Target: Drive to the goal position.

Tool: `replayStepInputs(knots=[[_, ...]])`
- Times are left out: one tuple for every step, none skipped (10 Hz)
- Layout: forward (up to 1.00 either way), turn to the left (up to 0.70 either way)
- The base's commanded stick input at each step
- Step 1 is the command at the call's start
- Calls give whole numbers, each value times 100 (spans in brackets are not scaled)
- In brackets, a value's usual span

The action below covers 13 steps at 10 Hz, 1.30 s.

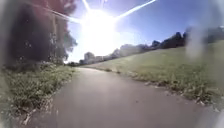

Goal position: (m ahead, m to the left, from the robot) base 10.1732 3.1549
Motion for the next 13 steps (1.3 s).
replayStepInputs(knots=[[45,0],[45,0],[45,0],[45,0],[45,0],[45,0],[45,0],[45,0],[45,0],[45,0],[45,0],[45,0],[45,0]])
